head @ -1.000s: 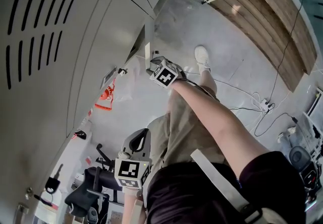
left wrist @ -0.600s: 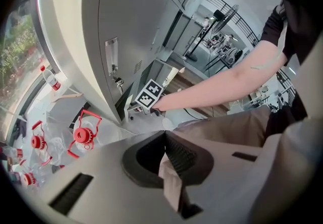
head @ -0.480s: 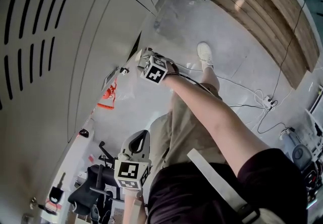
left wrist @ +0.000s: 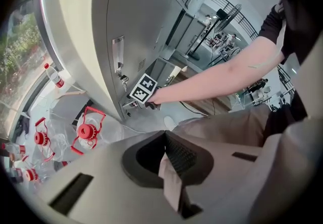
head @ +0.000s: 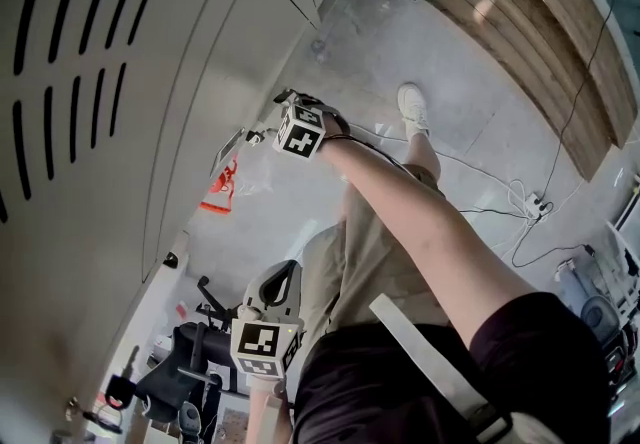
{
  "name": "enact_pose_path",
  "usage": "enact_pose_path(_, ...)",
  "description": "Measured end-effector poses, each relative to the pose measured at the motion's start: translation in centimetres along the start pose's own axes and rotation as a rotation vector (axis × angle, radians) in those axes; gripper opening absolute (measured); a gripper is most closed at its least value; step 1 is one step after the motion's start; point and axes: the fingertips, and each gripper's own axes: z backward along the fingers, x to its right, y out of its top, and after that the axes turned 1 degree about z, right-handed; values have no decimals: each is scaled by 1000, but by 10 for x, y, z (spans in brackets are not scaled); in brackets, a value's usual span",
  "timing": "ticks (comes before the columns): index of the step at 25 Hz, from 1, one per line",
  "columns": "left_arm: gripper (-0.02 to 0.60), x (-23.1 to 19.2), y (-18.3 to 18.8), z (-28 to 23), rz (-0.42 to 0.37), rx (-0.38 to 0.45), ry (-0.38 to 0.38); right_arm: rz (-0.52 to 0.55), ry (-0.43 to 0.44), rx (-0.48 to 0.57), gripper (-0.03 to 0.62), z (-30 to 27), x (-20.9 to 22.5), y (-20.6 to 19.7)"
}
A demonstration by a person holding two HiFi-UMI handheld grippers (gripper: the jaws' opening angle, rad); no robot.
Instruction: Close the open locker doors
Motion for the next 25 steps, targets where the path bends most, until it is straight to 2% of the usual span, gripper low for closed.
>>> enact_pose_path(10,9,-1,-2,4,16,5,18,17,3,11,293,2,1,10)
enact_pose_path(18,9,2,16,1,-19,40,24,-35,-23,53,289,50,1,-8)
enact_pose_path(25,9,12,44,-5,-73,76,17,-123,-106,123,142,115,17,-33)
